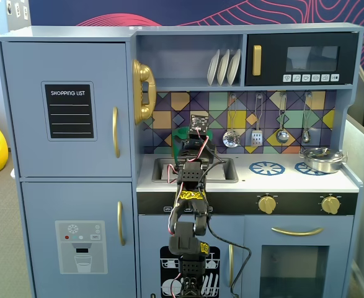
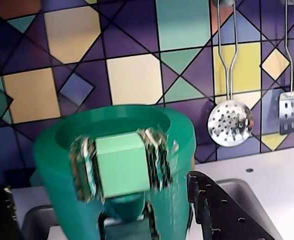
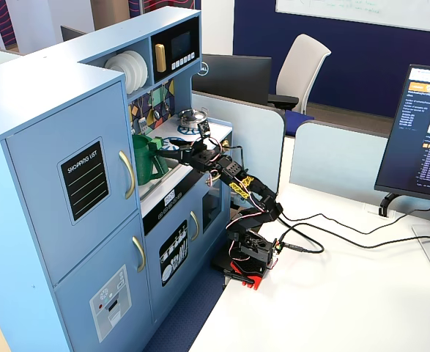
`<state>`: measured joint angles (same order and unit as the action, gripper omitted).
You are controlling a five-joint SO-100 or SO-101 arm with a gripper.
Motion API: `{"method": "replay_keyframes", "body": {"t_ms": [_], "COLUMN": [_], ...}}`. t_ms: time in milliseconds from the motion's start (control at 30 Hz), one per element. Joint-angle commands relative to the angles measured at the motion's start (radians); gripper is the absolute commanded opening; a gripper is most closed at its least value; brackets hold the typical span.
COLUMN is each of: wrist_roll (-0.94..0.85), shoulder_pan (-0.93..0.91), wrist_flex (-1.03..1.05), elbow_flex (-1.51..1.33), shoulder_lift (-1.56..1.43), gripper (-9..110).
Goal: Take off the lid from the green recipient and place it on the counter
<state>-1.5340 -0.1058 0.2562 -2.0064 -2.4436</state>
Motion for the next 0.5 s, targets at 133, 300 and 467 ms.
{"method": "replay_keyframes", "body": {"t_ms": [133,300,467], "wrist_roll": [-0.037,-0.063,-0.117], "shoulder_pan": [-0.005,0.005,0.012], "wrist_flex": [-0.074,-0.112,-0.110], "elbow_flex": [0.137,0.149,0.198], "shoulder_lift": [0.115,0.167,0.230], "gripper": [41,42,42]}}
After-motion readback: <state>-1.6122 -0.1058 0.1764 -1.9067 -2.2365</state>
